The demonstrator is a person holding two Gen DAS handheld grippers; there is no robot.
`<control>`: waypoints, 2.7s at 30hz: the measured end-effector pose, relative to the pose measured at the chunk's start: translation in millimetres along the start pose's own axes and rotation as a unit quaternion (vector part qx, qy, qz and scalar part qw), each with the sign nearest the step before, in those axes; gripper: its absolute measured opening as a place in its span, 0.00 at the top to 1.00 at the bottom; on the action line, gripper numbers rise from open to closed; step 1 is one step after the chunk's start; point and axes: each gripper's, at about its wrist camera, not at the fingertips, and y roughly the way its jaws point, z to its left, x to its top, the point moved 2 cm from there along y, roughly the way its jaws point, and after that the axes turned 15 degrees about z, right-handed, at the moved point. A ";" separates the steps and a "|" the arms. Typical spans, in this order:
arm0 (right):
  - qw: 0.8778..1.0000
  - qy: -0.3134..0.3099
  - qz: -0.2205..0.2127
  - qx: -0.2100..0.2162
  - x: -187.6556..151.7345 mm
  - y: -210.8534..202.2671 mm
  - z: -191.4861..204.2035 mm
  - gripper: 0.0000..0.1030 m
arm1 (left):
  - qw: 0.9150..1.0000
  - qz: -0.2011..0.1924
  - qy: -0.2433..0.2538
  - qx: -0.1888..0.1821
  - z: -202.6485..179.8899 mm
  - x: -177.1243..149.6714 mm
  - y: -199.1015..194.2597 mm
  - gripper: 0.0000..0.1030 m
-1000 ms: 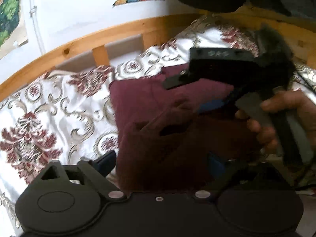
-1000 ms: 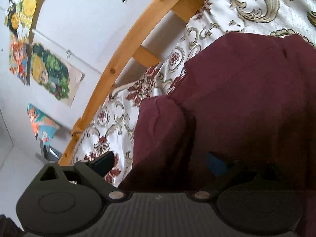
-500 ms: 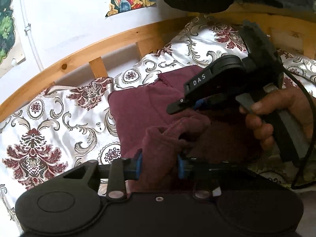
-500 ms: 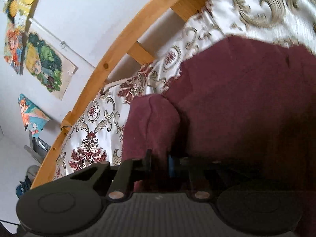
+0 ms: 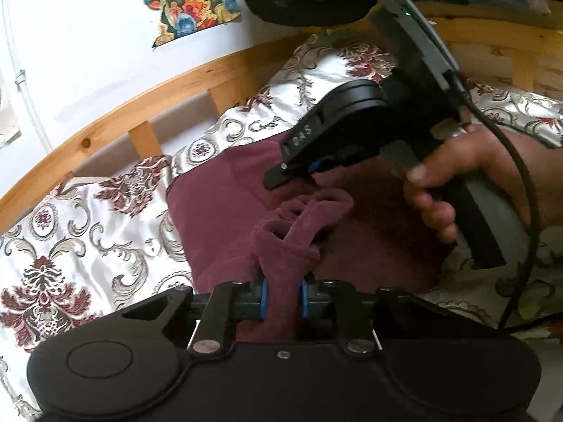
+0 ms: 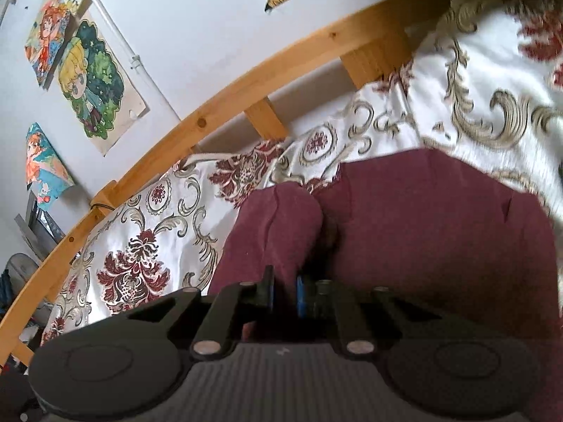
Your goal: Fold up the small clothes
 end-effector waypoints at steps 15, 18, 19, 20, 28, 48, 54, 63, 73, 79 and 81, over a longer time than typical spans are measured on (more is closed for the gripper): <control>0.998 -0.011 -0.036 -0.050 3.6 -23.0 -8.8 0.88 | 0.997 -0.042 0.000 -0.070 -14.0 9.5 2.4 0.85; 0.997 -0.017 -0.043 -0.059 3.9 -29.3 -9.9 0.88 | 0.995 -0.052 -0.015 -0.089 -13.6 12.3 1.8 0.85; 0.997 -0.020 -0.046 -0.062 4.0 -32.4 -10.2 0.88 | 0.994 -0.057 -0.015 -0.094 -14.4 13.4 1.2 0.85; 0.996 -0.021 -0.051 -0.066 3.9 -36.7 -10.8 0.88 | 0.993 -0.061 -0.012 -0.098 -16.1 14.3 -0.2 0.85; 0.993 -0.025 -0.067 -0.091 10.1 -60.9 -27.4 0.88 | 0.987 -0.087 0.002 -0.137 -31.4 31.1 2.4 0.85; 0.991 0.028 -0.042 -0.123 9.8 -72.2 -66.3 0.88 | 0.982 -0.057 0.025 -0.176 -65.6 41.3 30.2 0.84; 0.991 0.035 -0.033 -0.124 9.3 -69.3 -67.9 0.88 | 0.982 -0.047 0.027 -0.179 -65.2 38.8 33.8 0.83; 0.992 0.042 -0.026 -0.120 10.5 -66.3 -70.3 0.88 | 0.982 -0.042 0.019 -0.181 -66.6 37.7 37.1 0.81; 0.993 0.069 -0.019 -0.095 12.5 -66.8 -81.3 0.82 | 0.981 -0.043 0.031 -0.185 -69.8 34.2 40.5 0.76; 0.991 0.112 -0.022 -0.077 12.8 -70.7 -97.9 0.73 | 0.981 -0.040 0.044 -0.184 -72.6 28.8 38.6 0.69; 0.990 0.116 -0.019 -0.083 11.5 -69.0 -100.9 0.65 | 0.980 -0.037 0.049 -0.189 -73.6 28.8 37.2 0.62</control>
